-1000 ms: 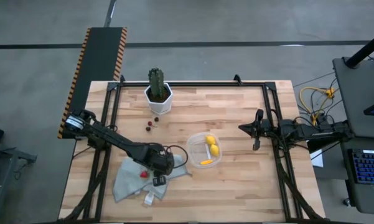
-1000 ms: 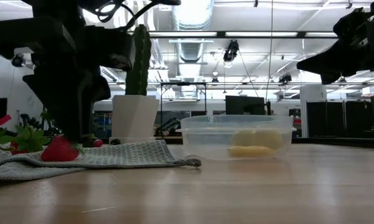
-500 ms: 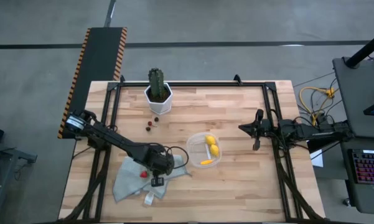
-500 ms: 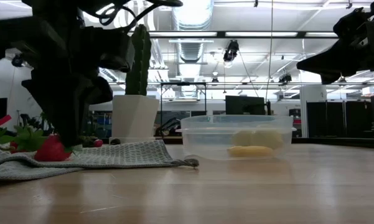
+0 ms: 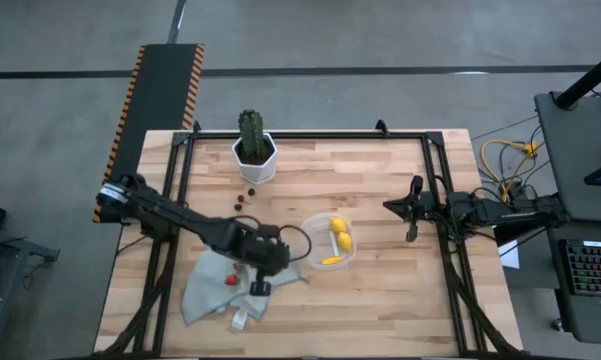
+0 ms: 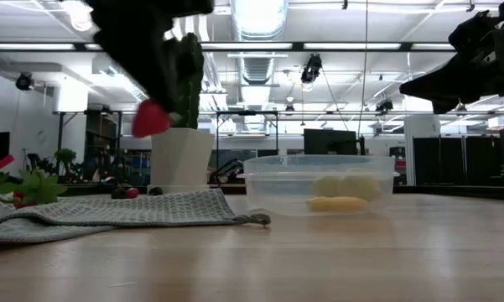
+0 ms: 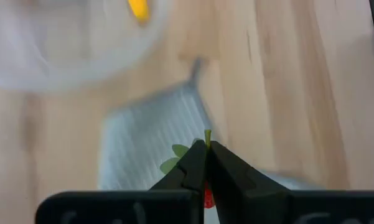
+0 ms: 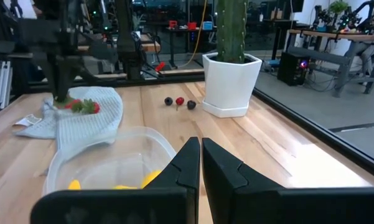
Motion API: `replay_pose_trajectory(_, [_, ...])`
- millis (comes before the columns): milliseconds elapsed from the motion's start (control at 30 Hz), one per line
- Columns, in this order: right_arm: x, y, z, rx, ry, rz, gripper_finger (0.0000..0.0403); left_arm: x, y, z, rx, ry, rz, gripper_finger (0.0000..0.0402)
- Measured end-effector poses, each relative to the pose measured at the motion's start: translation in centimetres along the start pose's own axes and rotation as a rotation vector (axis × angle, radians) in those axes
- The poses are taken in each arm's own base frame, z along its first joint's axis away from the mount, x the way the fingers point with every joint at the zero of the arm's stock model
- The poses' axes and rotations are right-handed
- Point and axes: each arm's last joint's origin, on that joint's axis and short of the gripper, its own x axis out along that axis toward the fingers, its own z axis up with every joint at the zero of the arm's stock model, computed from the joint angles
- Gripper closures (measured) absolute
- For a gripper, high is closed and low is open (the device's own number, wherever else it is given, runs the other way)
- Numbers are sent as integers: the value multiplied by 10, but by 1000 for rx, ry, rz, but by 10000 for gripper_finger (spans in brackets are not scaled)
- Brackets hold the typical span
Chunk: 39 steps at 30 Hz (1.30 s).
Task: Pick and placing Produce into tupperware
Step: Put the bottom right red strawberry into the transparent container
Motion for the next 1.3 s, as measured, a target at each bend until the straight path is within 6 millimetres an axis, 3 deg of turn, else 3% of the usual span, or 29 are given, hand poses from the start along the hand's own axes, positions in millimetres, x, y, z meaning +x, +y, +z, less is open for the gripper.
replay_pose_trajectory(333, [0, 0, 0, 18, 2, 0, 394, -13, 42, 39, 194, -178, 67, 401])
replay_pose_trajectory(467, [0, 0, 0, 17, 3, 0, 394, -10, 57, 50, 251, -237, 73, 402])
replay_pose_trajectory(900, [0, 0, 0, 16, 6, 0, 394, 46, 102, 53, 277, -169, 97, 402])
replay_pose_trajectory(1300, [0, 0, 0, 13, 5, -1, 394, 76, 110, 46, 286, -101, 77, 402])
